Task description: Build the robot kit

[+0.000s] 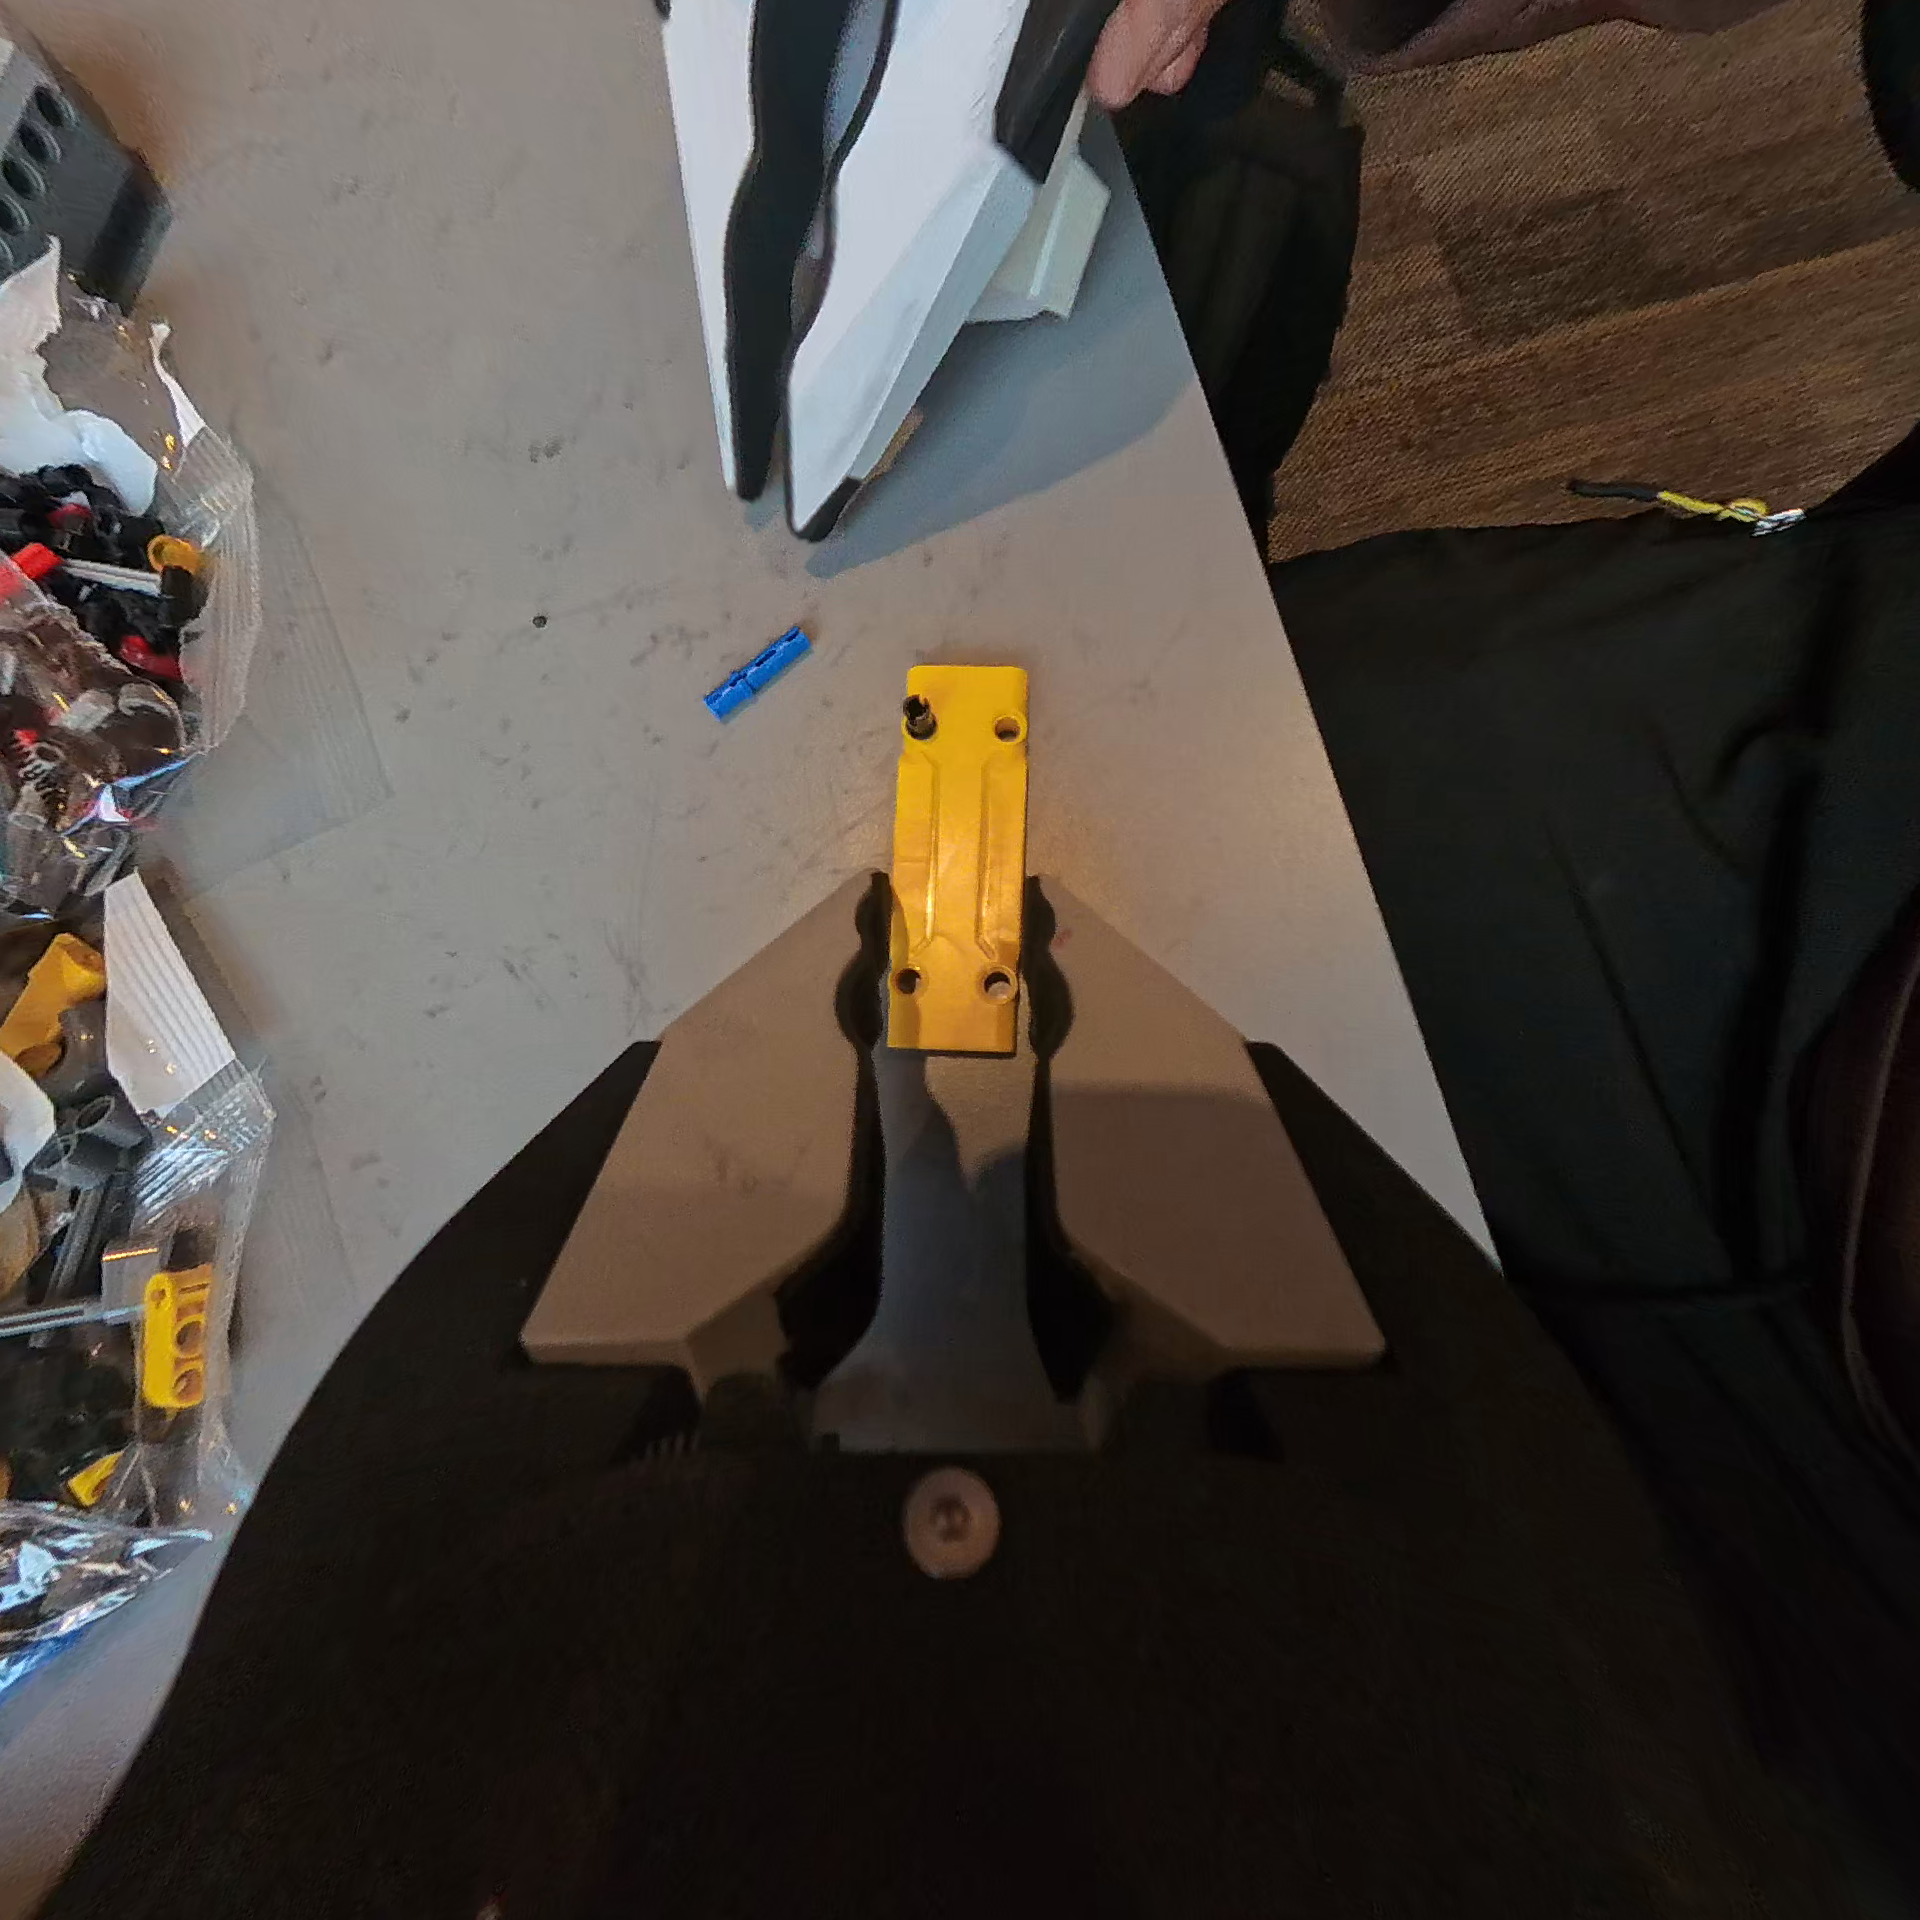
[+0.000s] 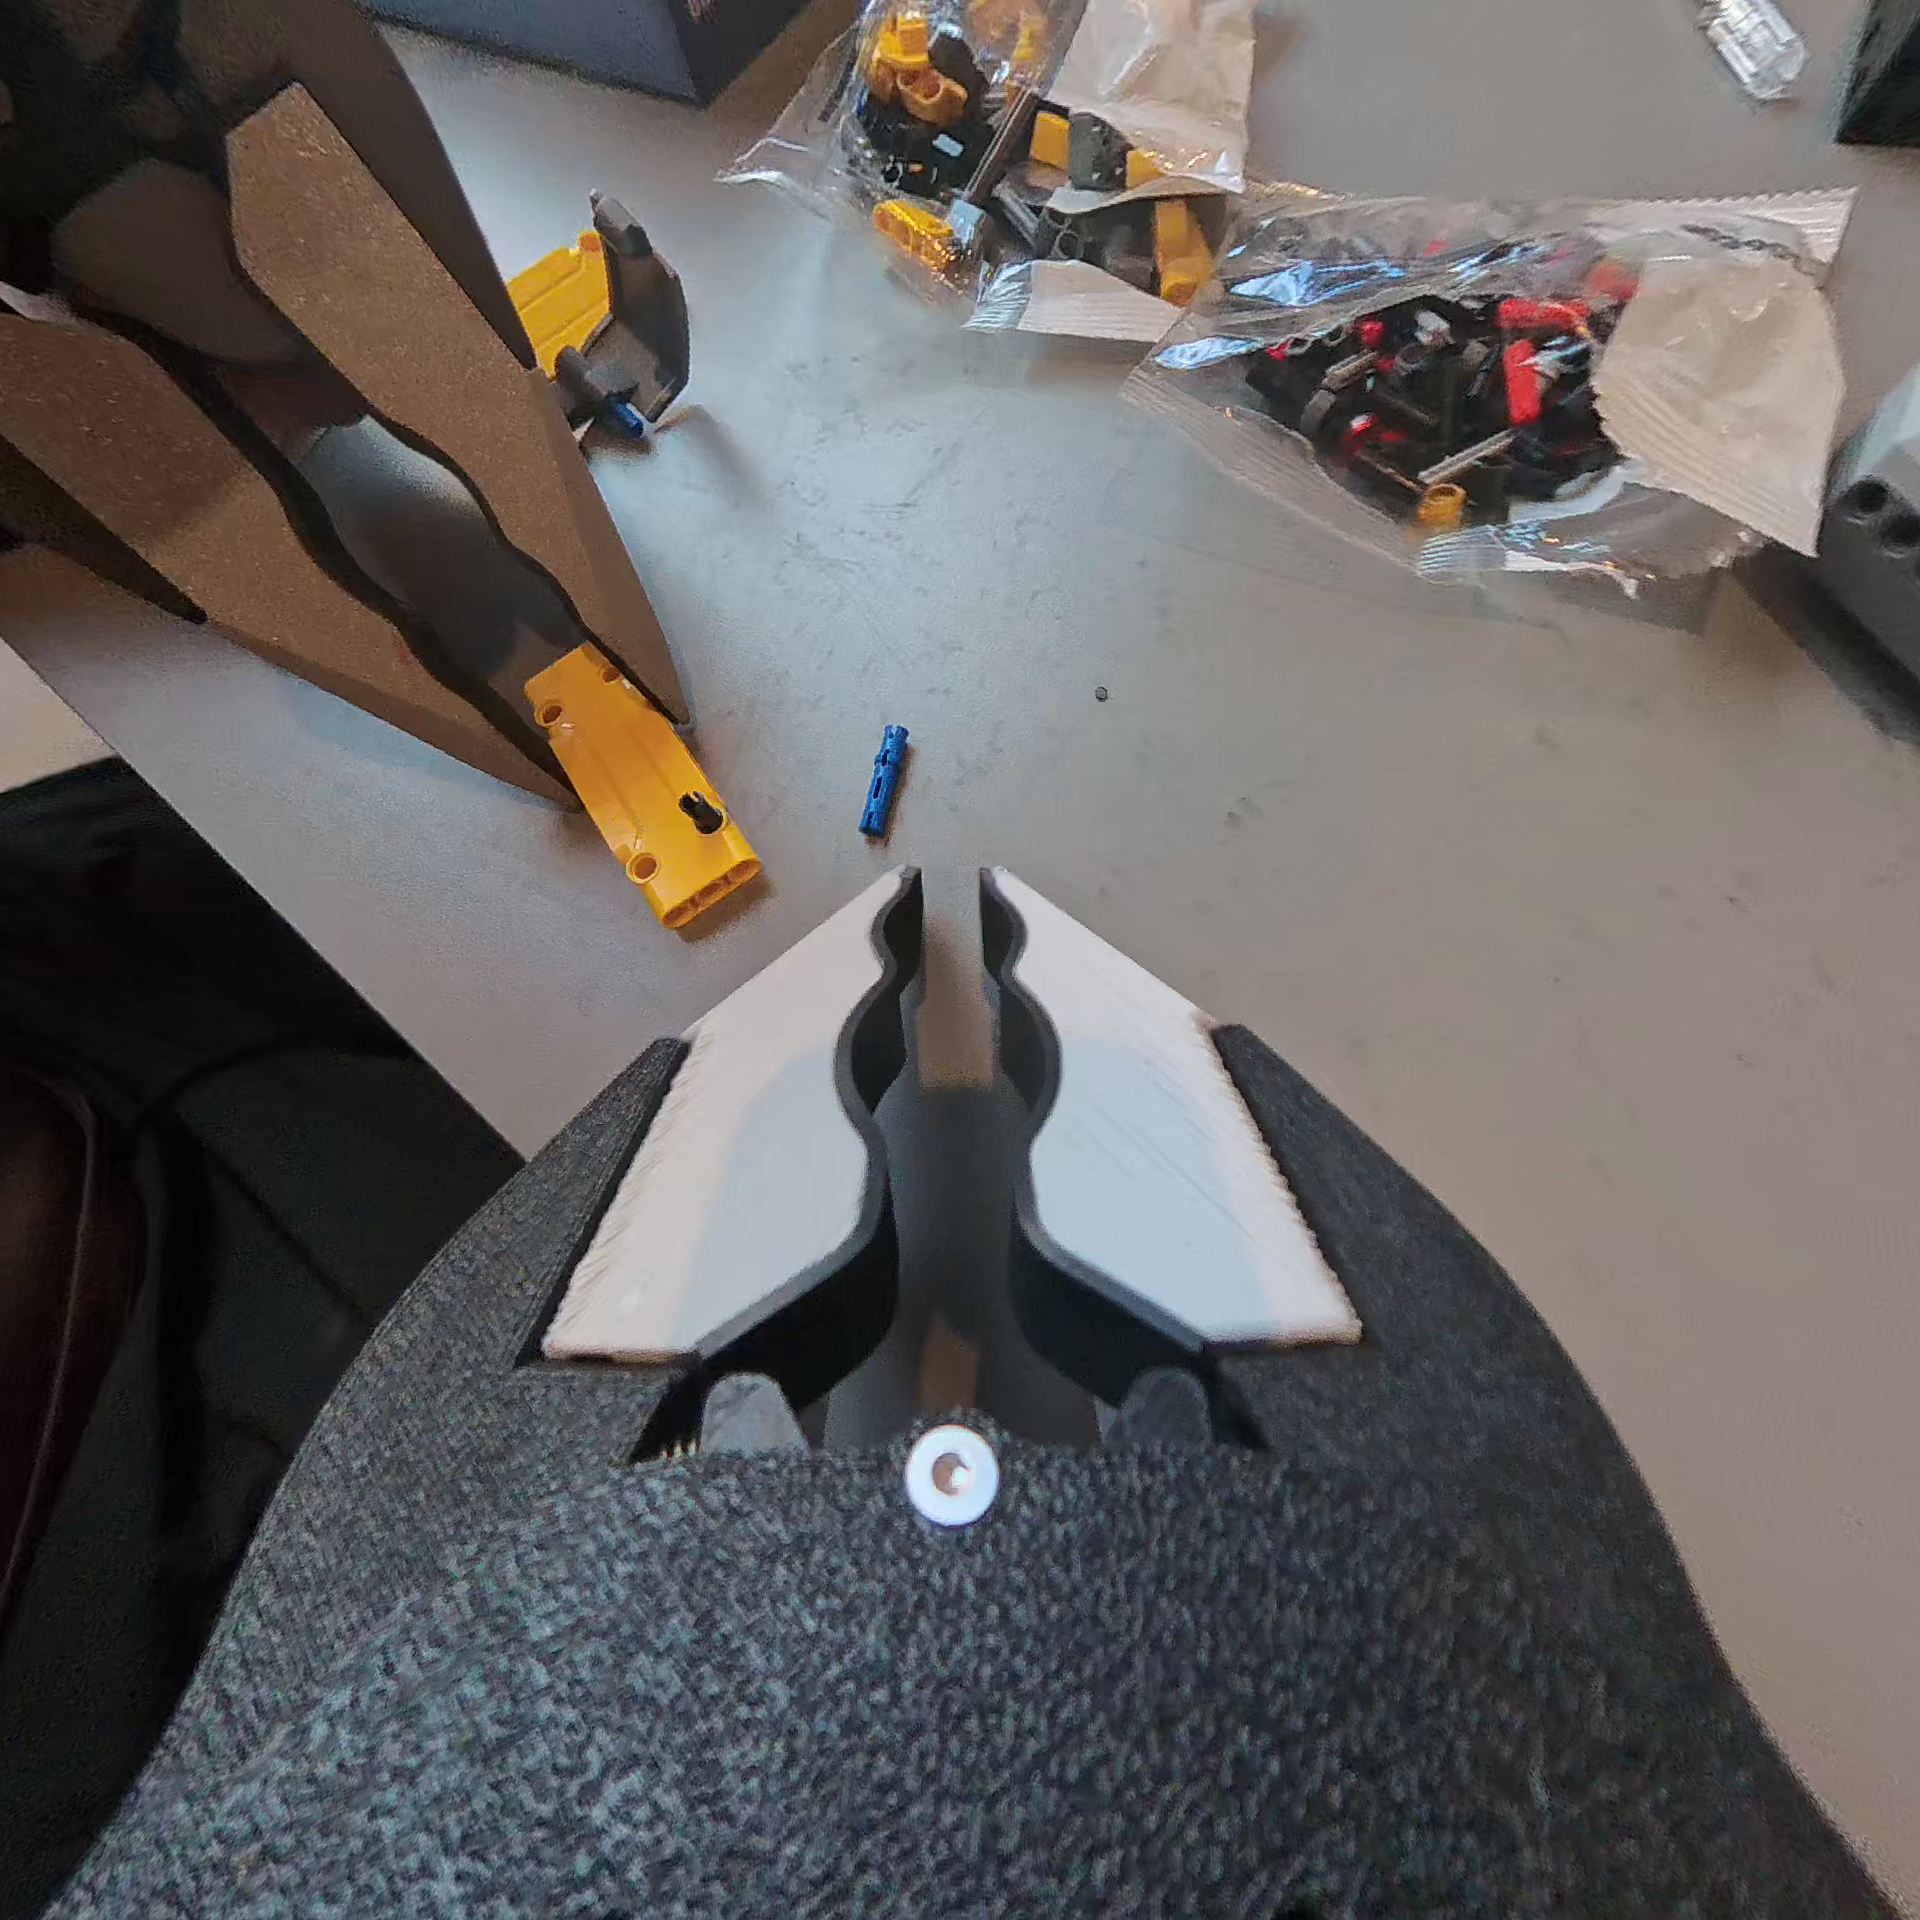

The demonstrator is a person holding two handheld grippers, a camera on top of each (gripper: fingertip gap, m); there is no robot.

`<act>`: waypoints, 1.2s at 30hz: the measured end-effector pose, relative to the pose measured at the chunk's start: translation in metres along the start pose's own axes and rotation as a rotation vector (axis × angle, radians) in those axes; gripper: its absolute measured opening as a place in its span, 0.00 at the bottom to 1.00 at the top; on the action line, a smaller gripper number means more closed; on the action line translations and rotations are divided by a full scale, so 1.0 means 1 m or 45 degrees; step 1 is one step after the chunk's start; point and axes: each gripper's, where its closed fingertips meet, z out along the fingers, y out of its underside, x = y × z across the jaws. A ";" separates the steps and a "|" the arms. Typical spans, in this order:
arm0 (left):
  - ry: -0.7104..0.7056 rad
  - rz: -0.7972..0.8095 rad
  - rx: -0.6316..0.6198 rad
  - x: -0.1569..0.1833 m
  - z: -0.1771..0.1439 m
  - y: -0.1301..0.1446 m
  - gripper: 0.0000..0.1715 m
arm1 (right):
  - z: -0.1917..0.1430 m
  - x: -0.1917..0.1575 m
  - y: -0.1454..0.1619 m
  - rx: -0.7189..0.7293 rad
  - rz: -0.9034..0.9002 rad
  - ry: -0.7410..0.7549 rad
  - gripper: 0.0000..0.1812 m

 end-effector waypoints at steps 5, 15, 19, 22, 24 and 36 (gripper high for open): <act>0.013 -0.017 0.003 0.000 0.000 0.000 0.13 | -0.006 -0.006 -0.009 0.047 0.045 -0.013 0.13; 0.007 -0.014 0.007 0.000 0.000 0.000 0.13 | 0.026 -0.016 -0.010 -0.103 -0.109 0.054 0.08; -0.006 0.003 0.004 0.000 0.000 0.000 0.13 | 0.029 -0.018 -0.012 -0.116 -0.054 0.010 0.03; -0.017 0.015 0.000 -0.001 0.000 0.000 0.13 | 0.026 -0.015 -0.016 -0.088 -0.039 0.016 0.03; -0.024 0.019 -0.004 -0.001 -0.001 0.000 0.13 | 0.023 -0.012 -0.019 -0.066 -0.016 0.020 0.02; -0.104 -0.046 -0.011 -0.023 -0.019 0.009 0.15 | 0.011 -0.018 -0.033 0.060 0.027 -0.059 0.02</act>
